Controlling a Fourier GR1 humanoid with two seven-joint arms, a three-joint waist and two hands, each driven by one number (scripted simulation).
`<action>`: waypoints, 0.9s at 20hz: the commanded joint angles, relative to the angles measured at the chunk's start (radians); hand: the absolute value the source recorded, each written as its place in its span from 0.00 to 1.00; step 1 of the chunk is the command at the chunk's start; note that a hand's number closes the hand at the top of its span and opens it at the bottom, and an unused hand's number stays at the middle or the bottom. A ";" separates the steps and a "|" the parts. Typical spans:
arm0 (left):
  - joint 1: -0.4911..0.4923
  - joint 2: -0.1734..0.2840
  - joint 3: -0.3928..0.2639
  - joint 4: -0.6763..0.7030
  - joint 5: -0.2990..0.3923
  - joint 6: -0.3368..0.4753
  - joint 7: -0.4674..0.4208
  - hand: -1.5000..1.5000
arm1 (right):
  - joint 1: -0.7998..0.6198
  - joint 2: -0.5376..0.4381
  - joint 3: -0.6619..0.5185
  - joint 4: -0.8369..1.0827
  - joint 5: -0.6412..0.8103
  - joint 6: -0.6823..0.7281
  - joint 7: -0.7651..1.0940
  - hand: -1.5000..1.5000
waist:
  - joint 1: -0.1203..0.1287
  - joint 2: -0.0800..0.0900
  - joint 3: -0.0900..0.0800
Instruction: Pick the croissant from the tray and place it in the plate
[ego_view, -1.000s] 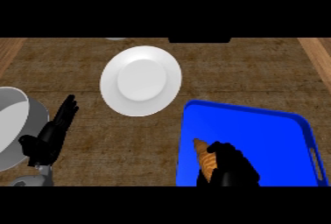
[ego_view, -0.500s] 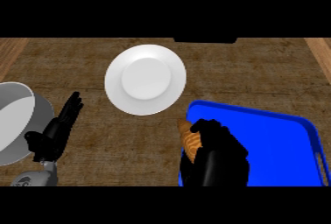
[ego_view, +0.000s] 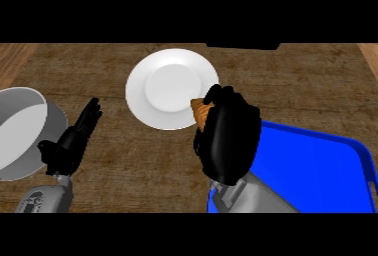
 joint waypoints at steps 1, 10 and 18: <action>-0.012 0.006 0.001 0.007 0.007 -0.018 0.009 0.50 | -0.146 0.015 -0.075 0.166 -0.125 -0.103 0.183 1.00 | 0.020 0.004 0.001; -0.023 -0.019 -0.035 -0.016 -0.013 -0.016 0.015 0.50 | -0.342 0.015 -0.170 0.500 -0.221 -0.266 0.132 1.00 | 0.057 0.010 0.001; -0.043 -0.029 -0.042 0.011 -0.029 -0.011 -0.007 0.50 | -0.337 0.015 -0.288 0.619 -0.242 -0.466 0.148 0.00 | 0.072 0.020 0.001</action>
